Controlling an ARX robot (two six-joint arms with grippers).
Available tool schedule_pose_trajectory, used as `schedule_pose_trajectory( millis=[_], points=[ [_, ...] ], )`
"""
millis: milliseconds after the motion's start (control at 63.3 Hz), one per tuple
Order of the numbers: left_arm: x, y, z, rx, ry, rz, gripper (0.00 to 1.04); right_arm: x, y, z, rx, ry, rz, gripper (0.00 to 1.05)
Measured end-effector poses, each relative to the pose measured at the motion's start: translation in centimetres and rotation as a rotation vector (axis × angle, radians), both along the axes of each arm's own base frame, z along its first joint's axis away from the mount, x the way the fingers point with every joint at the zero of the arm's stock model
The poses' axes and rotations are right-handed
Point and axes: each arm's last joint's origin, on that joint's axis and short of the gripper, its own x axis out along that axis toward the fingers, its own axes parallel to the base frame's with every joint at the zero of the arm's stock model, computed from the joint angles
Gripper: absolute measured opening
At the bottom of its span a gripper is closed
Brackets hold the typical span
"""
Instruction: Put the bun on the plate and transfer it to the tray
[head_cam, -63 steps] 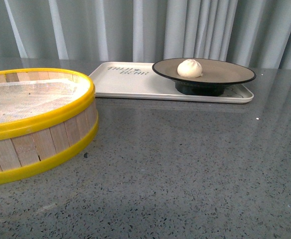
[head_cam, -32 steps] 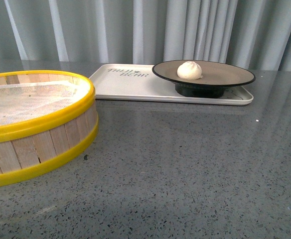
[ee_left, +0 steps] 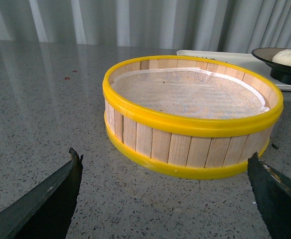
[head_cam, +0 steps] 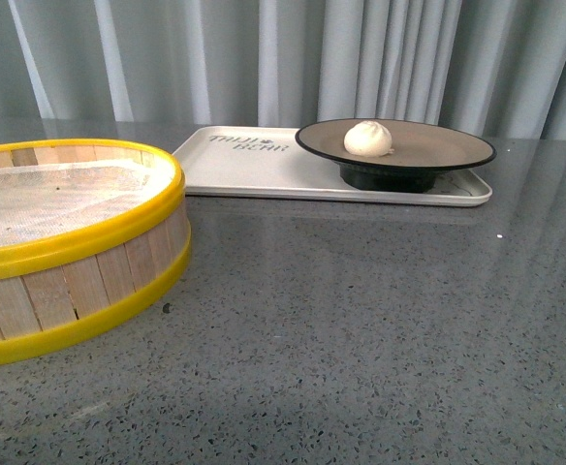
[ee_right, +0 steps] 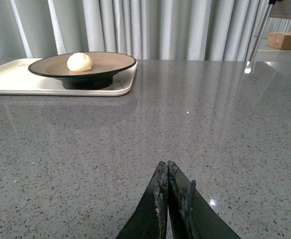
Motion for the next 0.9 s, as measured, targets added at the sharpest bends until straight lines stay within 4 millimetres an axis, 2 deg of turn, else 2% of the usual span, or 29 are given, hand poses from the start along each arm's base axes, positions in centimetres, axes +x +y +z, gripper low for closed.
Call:
schedule_pose_trajectory(
  millis=[174, 221, 506, 727, 901],
  points=[
    [0.00, 0.00, 0.00, 0.000, 0.000, 0.000, 0.98, 0.00, 0.00, -0.03, -0.001, 0.003, 0.000, 0.02],
    [0.00, 0.00, 0.00, 0.000, 0.000, 0.000, 0.98, 0.00, 0.00, -0.03, -0.002, 0.003, 0.000, 0.08],
    [0.00, 0.00, 0.00, 0.000, 0.000, 0.000, 0.98, 0.00, 0.00, -0.03, -0.002, 0.003, 0.000, 0.56],
    [0.00, 0.00, 0.00, 0.000, 0.000, 0.000, 0.98, 0.00, 0.00, -0.03, -0.001, 0.003, 0.000, 0.97],
    [0.00, 0.00, 0.00, 0.000, 0.000, 0.000, 0.98, 0.00, 0.00, -0.03, 0.000, 0.003, 0.000, 0.96]
  ],
)
